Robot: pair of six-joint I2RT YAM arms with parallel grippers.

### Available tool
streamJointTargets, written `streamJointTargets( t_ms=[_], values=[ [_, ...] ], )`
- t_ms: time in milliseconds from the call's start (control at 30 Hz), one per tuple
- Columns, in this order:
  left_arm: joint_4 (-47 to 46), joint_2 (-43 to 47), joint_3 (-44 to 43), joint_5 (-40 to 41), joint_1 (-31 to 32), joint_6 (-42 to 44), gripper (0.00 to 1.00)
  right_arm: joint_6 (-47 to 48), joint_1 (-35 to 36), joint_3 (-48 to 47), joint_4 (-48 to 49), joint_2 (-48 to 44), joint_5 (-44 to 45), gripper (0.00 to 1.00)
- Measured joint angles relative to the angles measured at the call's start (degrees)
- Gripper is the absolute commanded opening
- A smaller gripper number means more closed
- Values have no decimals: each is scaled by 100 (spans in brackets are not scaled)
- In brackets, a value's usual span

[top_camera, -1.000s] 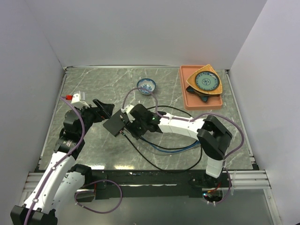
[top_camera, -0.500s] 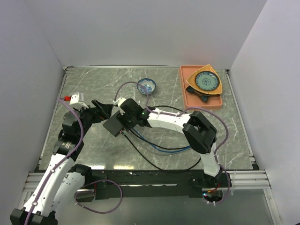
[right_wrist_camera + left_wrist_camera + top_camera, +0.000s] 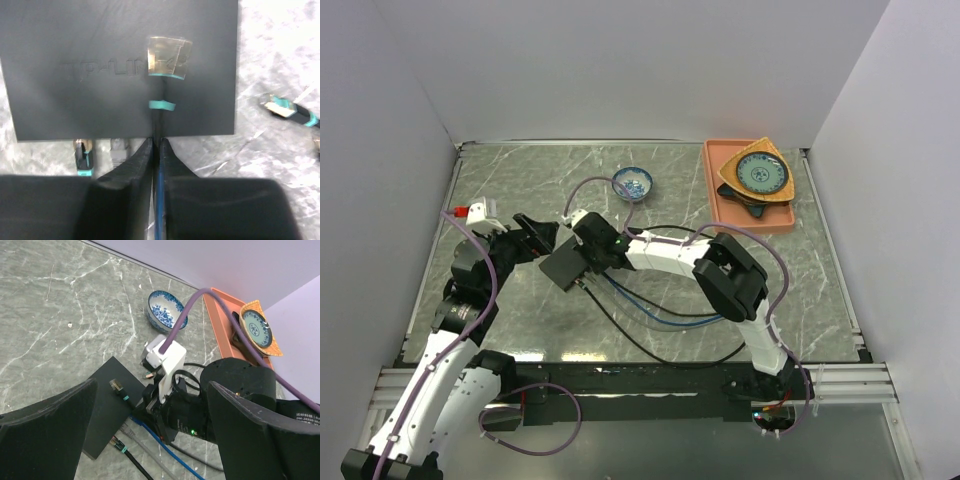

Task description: Insert the plug into the switch port

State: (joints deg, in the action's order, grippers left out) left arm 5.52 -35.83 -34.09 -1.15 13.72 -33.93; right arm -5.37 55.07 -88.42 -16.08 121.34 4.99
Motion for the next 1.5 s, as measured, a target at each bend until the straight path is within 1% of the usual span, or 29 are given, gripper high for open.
streamJointTargets(
  t_ms=[233, 367, 433, 567, 733, 900, 967, 1033, 1167, 1333, 1500],
  values=[
    [42, 0, 0, 13, 0, 28, 96, 9, -22, -22, 17, -2, 151, 0],
    [90, 0, 0, 15, 0, 28, 96, 22, -20, 264, 70, -247, 295, 0],
    [101, -24, 0, 15, 0, 24, 96, 33, -24, 498, 50, -494, 365, 0],
    [122, -186, -31, 15, 0, -33, 96, 31, -33, 1012, 79, -1287, 476, 0],
    [44, -496, -33, -227, -4, -197, 96, 4, -72, 1740, 245, -2492, 431, 0],
    [-588, -776, -4, -1064, -4, -476, 98, -79, -173, 2428, 481, -3589, 118, 0],
    [-999, -885, 72, -1497, -4, -619, 99, -109, -203, 2618, 584, -3880, -37, 0],
    [-1467, -1040, 166, -1963, -4, -782, 97, -125, -238, 2712, 608, -4061, -223, 0],
    [-2168, -1410, 334, -2706, -4, -1093, 90, -122, -315, 2769, 695, -4207, -614, 0],
    [-2592, -1703, 350, -3390, -4, -1248, 82, -120, -409, 2977, 879, -4341, -1532, 0],
    [-3187, -1663, 457, -3934, -4, -1331, 82, -131, -564, 3093, 990, -4441, -2385, 0]
  ],
)
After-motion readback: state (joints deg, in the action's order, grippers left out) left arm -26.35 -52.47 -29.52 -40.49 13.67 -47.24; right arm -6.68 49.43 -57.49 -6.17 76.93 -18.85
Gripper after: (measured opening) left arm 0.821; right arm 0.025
